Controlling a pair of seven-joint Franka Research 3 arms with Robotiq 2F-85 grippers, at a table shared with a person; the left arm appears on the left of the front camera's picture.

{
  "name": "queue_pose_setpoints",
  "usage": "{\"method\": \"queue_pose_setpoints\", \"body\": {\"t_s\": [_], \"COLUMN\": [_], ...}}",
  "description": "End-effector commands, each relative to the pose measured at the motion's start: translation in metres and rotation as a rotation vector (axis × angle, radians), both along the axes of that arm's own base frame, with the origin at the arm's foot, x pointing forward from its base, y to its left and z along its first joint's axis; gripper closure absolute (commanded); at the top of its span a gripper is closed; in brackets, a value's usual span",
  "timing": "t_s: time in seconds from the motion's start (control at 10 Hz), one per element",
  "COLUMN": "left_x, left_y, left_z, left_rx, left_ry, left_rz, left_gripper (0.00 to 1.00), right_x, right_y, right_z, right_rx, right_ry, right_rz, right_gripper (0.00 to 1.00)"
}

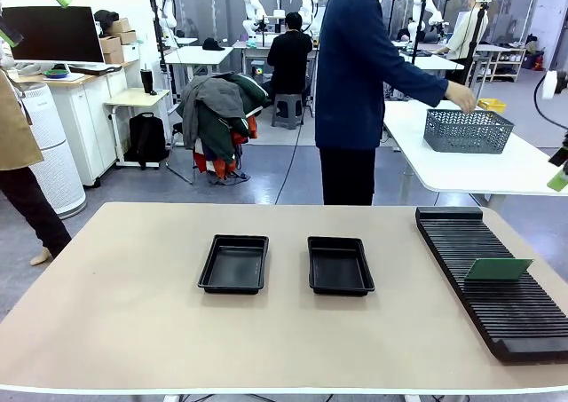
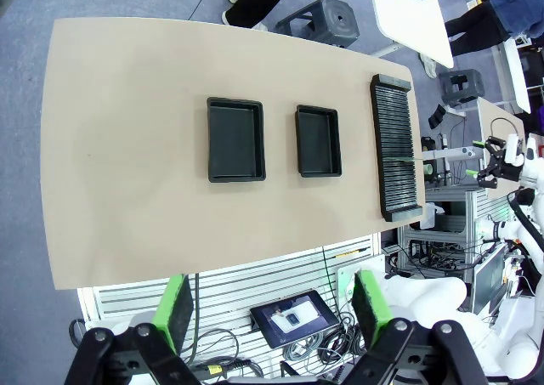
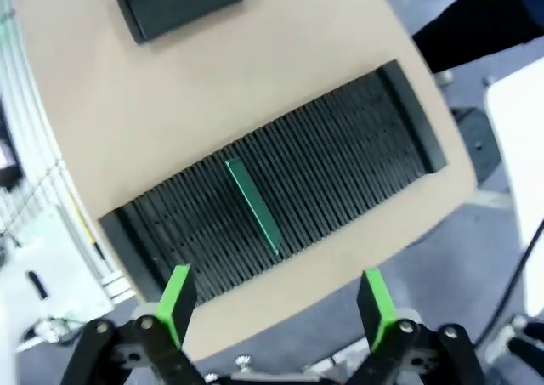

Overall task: Inspect and transfer BCBs to ESD trays.
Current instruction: Pick up the Blank PCB from the PCB Rack and place it in the left ESD tray.

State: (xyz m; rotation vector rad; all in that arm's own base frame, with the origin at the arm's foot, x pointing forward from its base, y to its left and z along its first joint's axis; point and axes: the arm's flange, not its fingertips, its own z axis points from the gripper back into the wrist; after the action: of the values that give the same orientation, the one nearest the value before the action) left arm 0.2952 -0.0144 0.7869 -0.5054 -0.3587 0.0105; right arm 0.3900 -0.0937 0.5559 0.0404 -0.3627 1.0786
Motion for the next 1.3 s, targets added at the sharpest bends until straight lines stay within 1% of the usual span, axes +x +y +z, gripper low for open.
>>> {"method": "queue_pose_setpoints", "body": {"t_s": [0.0, 0.2, 0.5, 0.6, 1.0, 1.1, 1.2], "left_x": [0.0, 0.0, 0.0, 0.0, 0.0, 0.0, 0.0], "left_y": [0.0, 0.0, 0.0, 0.0, 0.0, 0.0, 0.0], "left_z": [-0.002, -0.002, -0.002, -0.002, -0.002, -0.002, -0.002], "left_rx": [-0.004, -0.004, -0.004, -0.004, -0.004, -0.004, -0.004], "left_ry": [-0.003, -0.003, -0.003, -0.003, -0.003, -0.003, -0.003], "left_rz": [0.003, 0.003, 0.003, 0.003, 0.003, 0.003, 0.003], "left_gripper": [0.0, 0.0, 0.0, 0.0, 0.0, 0.0, 0.0], "right_x": [-0.001, 0.0, 0.006, 0.008, 0.016, 0.019, 0.021], "right_y": [0.001, 0.009, 0.019, 0.02, 0.024, 0.025, 0.026], "right_z": [-0.028, -0.058, -0.092, -0.102, -0.138, -0.146, -0.151], "right_rx": [-0.091, -0.174, -0.24, -0.242, -0.28, -0.28, -0.275], "right_ry": [-0.03, -0.04, -0.012, 0.006, 0.055, 0.06, 0.047], "right_rz": [0.121, 0.238, 0.333, 0.362, 0.447, 0.453, 0.448], "right_gripper": [0.0, 0.0, 0.0, 0.0, 0.0, 0.0, 0.0]}}
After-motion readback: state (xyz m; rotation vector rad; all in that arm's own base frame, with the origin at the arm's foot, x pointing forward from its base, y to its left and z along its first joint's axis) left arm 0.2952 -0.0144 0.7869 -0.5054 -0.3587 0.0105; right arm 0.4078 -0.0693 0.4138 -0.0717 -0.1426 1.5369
